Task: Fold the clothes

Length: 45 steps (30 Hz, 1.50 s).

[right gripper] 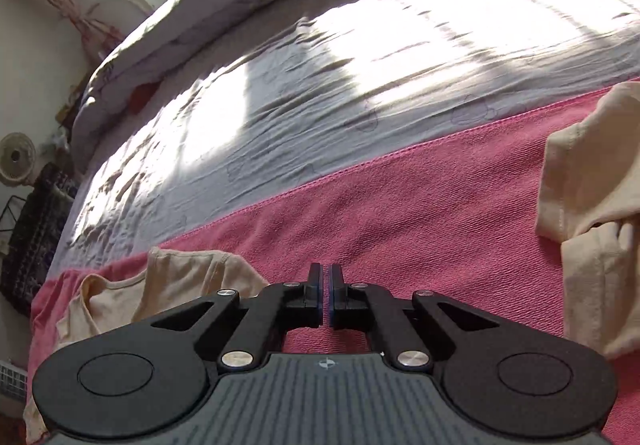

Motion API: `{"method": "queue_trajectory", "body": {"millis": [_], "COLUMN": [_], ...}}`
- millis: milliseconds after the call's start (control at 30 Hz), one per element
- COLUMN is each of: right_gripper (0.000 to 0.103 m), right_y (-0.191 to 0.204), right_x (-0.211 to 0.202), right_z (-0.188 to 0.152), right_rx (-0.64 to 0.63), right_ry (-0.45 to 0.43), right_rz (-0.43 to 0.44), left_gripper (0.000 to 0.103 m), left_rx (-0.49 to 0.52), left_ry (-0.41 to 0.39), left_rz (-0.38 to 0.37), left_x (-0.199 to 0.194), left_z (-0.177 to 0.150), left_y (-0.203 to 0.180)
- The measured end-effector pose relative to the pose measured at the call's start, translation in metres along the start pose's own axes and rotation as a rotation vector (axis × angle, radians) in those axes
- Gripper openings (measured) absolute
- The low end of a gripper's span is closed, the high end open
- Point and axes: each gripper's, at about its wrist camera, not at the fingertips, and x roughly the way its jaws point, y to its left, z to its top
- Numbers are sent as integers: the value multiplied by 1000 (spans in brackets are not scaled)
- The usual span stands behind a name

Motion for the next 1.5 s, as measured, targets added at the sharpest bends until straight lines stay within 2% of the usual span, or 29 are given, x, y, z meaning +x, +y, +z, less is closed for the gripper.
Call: {"method": "queue_trajectory", "body": {"millis": [33, 100, 200, 300, 333, 400, 433, 467, 500, 533, 567, 667, 733, 767, 800, 833, 867, 900, 933, 1000, 1100, 1167, 1233, 1267, 1333, 1367, 1400, 1467, 1500], "right_gripper": [8, 10, 16, 21, 28, 30, 30, 44, 50, 50, 50, 52, 52, 52, 52, 52, 60, 66, 77, 80, 74, 74, 74, 74, 74, 74, 74, 74, 74], "right_y": [1, 22, 70, 112, 119, 124, 123, 122, 121, 122, 123, 134, 149, 152, 154, 149, 138, 122, 108, 85, 78, 96, 123, 137, 165, 178, 187, 196, 197], "right_x": [-5, -14, -12, 2, 7, 10, 6, 1, -4, -12, -20, -37, -29, -23, -18, -19, -26, -30, -35, -47, -72, -82, -77, -69, -46, -32, -19, 5, 16], "right_z": [1, -6, -29, -59, -70, -85, -85, -85, -85, -86, -88, -99, -120, -132, -144, -153, -152, -147, -142, -135, -133, -132, -130, -130, -128, -127, -126, -126, -127], "right_rx": [-29, -184, -415, -573, -636, -740, -732, -724, -720, -725, -725, -703, -760, -793, -821, -818, -755, -656, -565, -439, -420, -474, -545, -574, -615, -613, -600, -573, -558], "right_ry": [7, 45, 115, 164, 171, 147, 117, 87, 47, -7, -37, -29, 40, 75, 101, 94, 73, 88, 101, 119, 100, 40, 3, -5, -15, -15, -8, 35, 69], "right_rz": [-10, -10, 31, 89, 74, -5, -79, -153, -246, -349, -371, -249, -186, -186, -195, -210, -217, -248, -281, -351, -435, -378, -294, -257, -165, -113, -73, -13, 10], "left_gripper": [74, 74, 76, 76, 76, 76, 76, 76, 76, 76, 75, 76, 80, 83, 83, 84, 88, 89, 90, 91, 91, 86, 87, 88, 89, 89, 89, 89, 89], "left_rx": [-14, -57, -143, -233, -243, -229, -225, -220, -240, -259, -289, -325, -305, -288, -265, -269, -272, -297, -322, -323, -311, -297, -299, -294, -267, -246, -215, -149, -109], "left_ry": [12, 28, 39, 60, 58, 69, 101, 132, 159, 186, 169, 107, 70, 81, 136, 145, 153, 159, 165, 185, 219, 212, 123, 76, 15, 4, 19, 103, 180], "left_rz": [7, 28, 69, 166, 204, 321, 400, 478, 524, 569, 564, 511, 454, 454, 497, 514, 532, 531, 529, 563, 649, 701, 618, 552, 453, 429, 433, 515, 592], "left_x": [-5, -18, -41, -55, -59, -64, -63, -63, -63, -64, -70, -81, -79, -73, -61, -58, -55, -58, -61, -67, -77, -87, -99, -100, -94, -84, -71, -43, -27], "left_z": [1, -2, -10, -18, -21, -28, -33, -38, -42, -45, -47, -45, -40, -40, -42, -47, -52, -55, -58, -60, -56, -48, -36, -29, -16, -12, -10, -14, -22], "left_y": [4, 18, 46, 84, 96, 117, 128, 140, 152, 164, 173, 186, 181, 179, 177, 179, 182, 187, 193, 200, 204, 203, 198, 193, 184, 179, 176, 176, 183]}}
